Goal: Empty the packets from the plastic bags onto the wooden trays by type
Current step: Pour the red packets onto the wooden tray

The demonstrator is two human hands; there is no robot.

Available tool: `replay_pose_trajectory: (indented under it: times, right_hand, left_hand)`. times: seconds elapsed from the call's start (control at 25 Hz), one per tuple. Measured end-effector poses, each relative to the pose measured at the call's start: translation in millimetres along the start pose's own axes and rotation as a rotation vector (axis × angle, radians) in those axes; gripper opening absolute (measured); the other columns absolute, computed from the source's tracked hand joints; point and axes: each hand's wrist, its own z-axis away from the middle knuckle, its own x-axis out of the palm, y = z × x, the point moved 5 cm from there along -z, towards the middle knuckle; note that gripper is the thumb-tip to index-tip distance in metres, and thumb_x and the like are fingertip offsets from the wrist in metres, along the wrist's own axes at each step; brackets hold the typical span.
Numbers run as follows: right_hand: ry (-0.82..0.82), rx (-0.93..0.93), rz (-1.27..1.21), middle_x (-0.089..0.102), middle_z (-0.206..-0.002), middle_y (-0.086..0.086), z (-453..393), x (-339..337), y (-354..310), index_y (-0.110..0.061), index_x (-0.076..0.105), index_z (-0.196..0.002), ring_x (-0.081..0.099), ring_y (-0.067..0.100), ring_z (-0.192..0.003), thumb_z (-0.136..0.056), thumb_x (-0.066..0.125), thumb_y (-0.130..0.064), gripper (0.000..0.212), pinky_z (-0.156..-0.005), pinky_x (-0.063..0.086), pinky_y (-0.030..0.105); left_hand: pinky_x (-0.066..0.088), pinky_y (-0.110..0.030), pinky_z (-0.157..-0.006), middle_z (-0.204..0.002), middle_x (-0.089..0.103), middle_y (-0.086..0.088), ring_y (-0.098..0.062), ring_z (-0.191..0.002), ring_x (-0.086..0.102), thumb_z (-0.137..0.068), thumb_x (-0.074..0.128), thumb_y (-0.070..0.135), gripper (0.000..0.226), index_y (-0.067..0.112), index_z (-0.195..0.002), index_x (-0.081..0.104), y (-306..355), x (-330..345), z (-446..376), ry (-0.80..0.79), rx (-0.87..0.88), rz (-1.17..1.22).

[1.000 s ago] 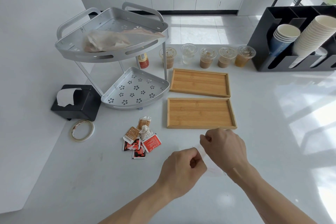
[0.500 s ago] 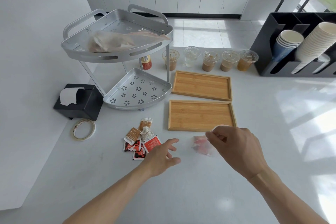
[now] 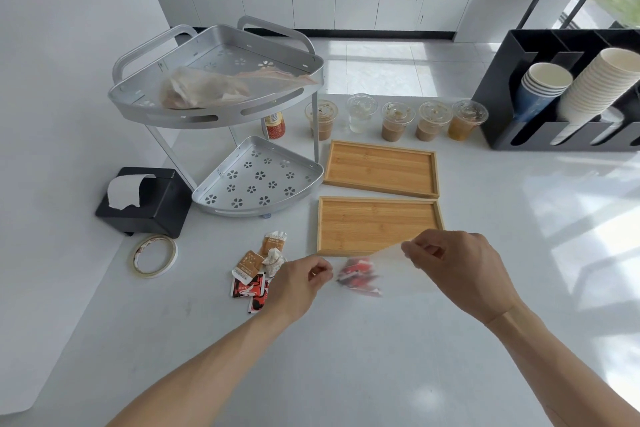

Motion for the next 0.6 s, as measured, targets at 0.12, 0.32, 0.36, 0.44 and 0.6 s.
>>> replay_pose_trajectory:
  times: [0.12, 0.32, 0.36, 0.44, 0.6]
  right_hand:
    - [-0.035, 0.059, -0.098, 0.071, -0.066, -0.013, -17.6, 0.7, 13.8, -0.029, 0.068, -0.069, 0.064, 0.014, -0.069, -0.088, 0.060, -0.040, 0.023, -0.064, 0.052, 0.037]
    - [-0.089, 0.142, -0.316, 0.072, -0.079, -0.005, -55.3, 10.6, 36.4, -0.020, 0.070, -0.076, 0.061, 0.015, -0.071, -0.090, 0.064, -0.034, 0.020, -0.063, 0.045, 0.032]
    - [-0.095, 0.172, -0.370, 0.071, -0.079, -0.004, -63.2, 14.9, 40.6, -0.018, 0.071, -0.078, 0.060, 0.015, -0.071, -0.090, 0.065, -0.033, 0.020, -0.062, 0.044, 0.031]
    - [-0.120, 0.232, -0.456, 0.067, -0.077, -0.002, -77.7, 25.3, 49.0, -0.013, 0.072, -0.083, 0.054, 0.012, -0.064, -0.091, 0.065, -0.030, 0.020, -0.055, 0.040, 0.023]
    - [-0.153, 0.315, -0.600, 0.067, -0.086, 0.008, -100.7, 46.0, 63.4, -0.005, 0.073, -0.093, 0.053, 0.014, -0.067, -0.093, 0.063, -0.023, 0.020, -0.052, 0.039, 0.023]
  left_hand:
    - [0.054, -0.036, -0.076, -0.089, 0.065, 0.013, -0.009, -0.080, 0.062, -0.095, 0.058, 0.025, 0.014, 0.024, -0.102, 0.070, 5.8, -23.5, -10.0, 0.054, 0.078, -0.107]
    - [0.053, -0.035, -0.082, -0.096, 0.070, 0.005, -0.014, -0.090, 0.065, -0.094, 0.059, 0.018, 0.017, 0.020, -0.108, 0.068, 33.6, -69.0, -32.1, 0.106, 0.156, -0.213]
    - [0.054, -0.035, -0.082, -0.094, 0.070, 0.005, -0.014, -0.088, 0.065, -0.093, 0.061, 0.019, 0.015, 0.019, -0.107, 0.068, 40.1, -77.2, -38.0, 0.113, 0.156, -0.221]
    - [0.056, -0.035, -0.081, -0.090, 0.069, 0.007, -0.013, -0.084, 0.065, -0.092, 0.065, 0.022, 0.011, 0.018, -0.102, 0.067, 53.1, -90.3, -49.7, 0.129, 0.157, -0.253]
    - [0.056, -0.037, -0.079, -0.085, 0.067, 0.008, -0.016, -0.084, 0.064, -0.090, 0.066, 0.022, 0.005, 0.020, -0.095, 0.068, 71.7, -103.9, -68.9, 0.148, 0.143, -0.328]
